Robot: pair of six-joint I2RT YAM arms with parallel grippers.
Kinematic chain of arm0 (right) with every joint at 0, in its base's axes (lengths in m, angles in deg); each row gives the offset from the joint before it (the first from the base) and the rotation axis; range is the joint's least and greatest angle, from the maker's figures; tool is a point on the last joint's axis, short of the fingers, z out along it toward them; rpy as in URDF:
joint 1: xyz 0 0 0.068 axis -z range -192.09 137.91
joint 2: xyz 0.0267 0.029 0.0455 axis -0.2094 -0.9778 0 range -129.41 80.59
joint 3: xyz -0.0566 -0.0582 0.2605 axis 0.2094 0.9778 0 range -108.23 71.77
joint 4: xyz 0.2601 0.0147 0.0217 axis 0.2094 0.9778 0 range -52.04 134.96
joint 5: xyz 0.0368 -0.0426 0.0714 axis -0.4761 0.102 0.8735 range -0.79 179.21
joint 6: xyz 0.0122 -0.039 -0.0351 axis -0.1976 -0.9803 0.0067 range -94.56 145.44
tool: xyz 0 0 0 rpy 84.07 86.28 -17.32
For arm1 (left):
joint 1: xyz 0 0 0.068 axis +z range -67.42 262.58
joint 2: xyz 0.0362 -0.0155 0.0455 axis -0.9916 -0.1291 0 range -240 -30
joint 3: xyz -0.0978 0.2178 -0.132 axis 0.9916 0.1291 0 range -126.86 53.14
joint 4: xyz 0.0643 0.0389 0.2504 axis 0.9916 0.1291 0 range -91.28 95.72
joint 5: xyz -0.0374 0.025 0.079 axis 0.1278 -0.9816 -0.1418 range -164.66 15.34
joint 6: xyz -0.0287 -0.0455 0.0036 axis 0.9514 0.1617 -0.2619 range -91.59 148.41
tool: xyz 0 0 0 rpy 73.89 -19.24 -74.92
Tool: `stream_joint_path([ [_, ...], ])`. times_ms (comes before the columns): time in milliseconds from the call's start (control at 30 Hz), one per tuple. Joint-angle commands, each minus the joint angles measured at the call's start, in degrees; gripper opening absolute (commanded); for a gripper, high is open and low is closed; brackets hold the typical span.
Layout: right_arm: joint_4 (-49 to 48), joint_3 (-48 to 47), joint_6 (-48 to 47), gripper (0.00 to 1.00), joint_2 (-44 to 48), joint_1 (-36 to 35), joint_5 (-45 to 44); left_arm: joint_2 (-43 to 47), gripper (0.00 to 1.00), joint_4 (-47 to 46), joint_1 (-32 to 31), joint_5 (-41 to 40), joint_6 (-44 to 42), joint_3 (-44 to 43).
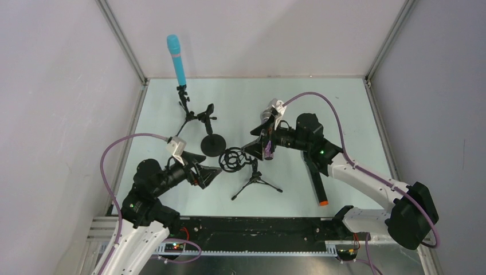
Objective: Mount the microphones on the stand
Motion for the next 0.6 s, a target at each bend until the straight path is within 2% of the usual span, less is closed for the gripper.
stream_joint_path([
  [0,-4.60,0.20,3.20,0.95,1.93,0.49,-10.38,0.10,1.00,0.17,-0.24,-1.49,-1.04,0.03],
  [100,-2.91,-1.23,3.72,0.93,1.69,0.84,-17.71,0.10,1.00,0.32,-0.28,-2.17,-0.94,0.03],
  [200,2.98,-3.82,4.46,0.91,-0.02,0.96,-28.47,-0.01,1.00,0.35,-0.22,-2.08,-0.94,-0.05],
  [267,7.27,-6.21,5.32,0.91,-1.80,1.55,-32.20,-0.10,1.00,0.40,-0.26,-2.05,-0.98,-0.06],
  [433,15.97,-10.53,9.41,0.91,-6.49,4.89,-35.83,-0.09,1.00,0.38,-0.22,-2.09,-1.03,-0.06],
  [567,21.18,-13.75,10.56,0.96,-13.00,6.75,-35.89,-0.19,1.00,0.39,-0.22,-1.96,-1.04,-0.06],
])
